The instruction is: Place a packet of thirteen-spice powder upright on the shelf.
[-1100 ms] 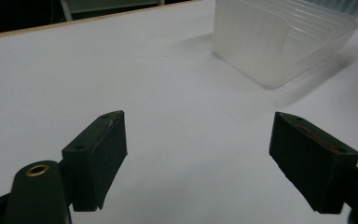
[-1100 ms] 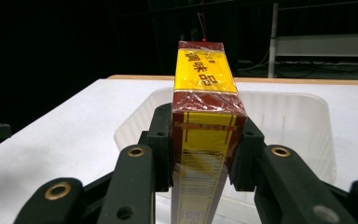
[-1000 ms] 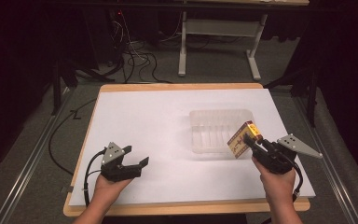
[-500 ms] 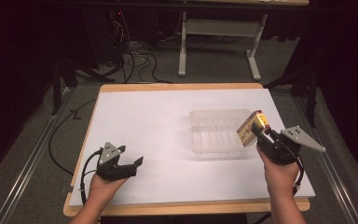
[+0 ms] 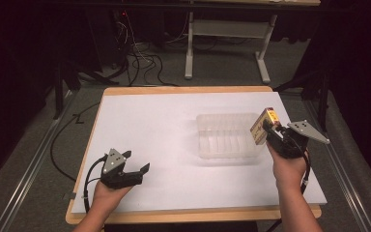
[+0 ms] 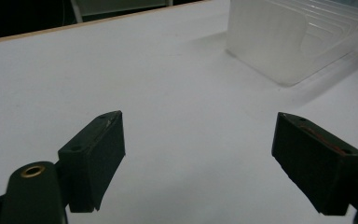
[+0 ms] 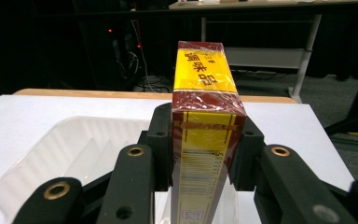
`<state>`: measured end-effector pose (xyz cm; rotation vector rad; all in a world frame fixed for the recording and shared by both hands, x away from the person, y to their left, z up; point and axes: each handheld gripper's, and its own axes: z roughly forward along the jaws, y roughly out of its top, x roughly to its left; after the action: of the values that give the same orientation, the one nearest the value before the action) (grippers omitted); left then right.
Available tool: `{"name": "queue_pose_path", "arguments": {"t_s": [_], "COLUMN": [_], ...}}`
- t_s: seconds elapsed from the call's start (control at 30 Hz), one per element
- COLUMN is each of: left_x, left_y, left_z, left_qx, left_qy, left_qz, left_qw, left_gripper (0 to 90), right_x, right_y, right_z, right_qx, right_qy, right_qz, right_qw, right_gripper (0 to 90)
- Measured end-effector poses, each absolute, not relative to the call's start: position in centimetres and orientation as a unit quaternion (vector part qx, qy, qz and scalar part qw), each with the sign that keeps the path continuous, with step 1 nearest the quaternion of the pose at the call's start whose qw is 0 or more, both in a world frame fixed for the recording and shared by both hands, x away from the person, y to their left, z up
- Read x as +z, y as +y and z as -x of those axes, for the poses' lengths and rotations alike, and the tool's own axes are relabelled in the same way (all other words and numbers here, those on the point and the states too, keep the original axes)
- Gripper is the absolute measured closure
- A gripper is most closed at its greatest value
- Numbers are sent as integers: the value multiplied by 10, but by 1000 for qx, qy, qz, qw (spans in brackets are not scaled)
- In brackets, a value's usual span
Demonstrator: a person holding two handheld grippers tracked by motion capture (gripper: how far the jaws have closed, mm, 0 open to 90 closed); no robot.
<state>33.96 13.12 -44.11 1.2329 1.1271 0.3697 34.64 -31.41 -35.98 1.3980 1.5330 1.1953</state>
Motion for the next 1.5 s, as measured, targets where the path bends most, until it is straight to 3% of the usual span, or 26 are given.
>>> {"name": "queue_pose_path", "arguments": {"t_s": [0.77, 1.5], "left_x": [-441, -444], "left_y": [129, 128], "left_z": [-337, -336], "left_qx": [162, 154], "left_qy": [486, 489], "left_qz": [-548, -553], "left_qw": [661, 657], "left_gripper": [178, 183], "right_x": [-377, -406], "right_y": [-311, -307], "right_z": [-394, -401], "right_qx": [405, 390], "right_qy": [588, 600], "right_qz": [-577, -589], "right_qw": [397, 376], "right_gripper": [680, 680]}}
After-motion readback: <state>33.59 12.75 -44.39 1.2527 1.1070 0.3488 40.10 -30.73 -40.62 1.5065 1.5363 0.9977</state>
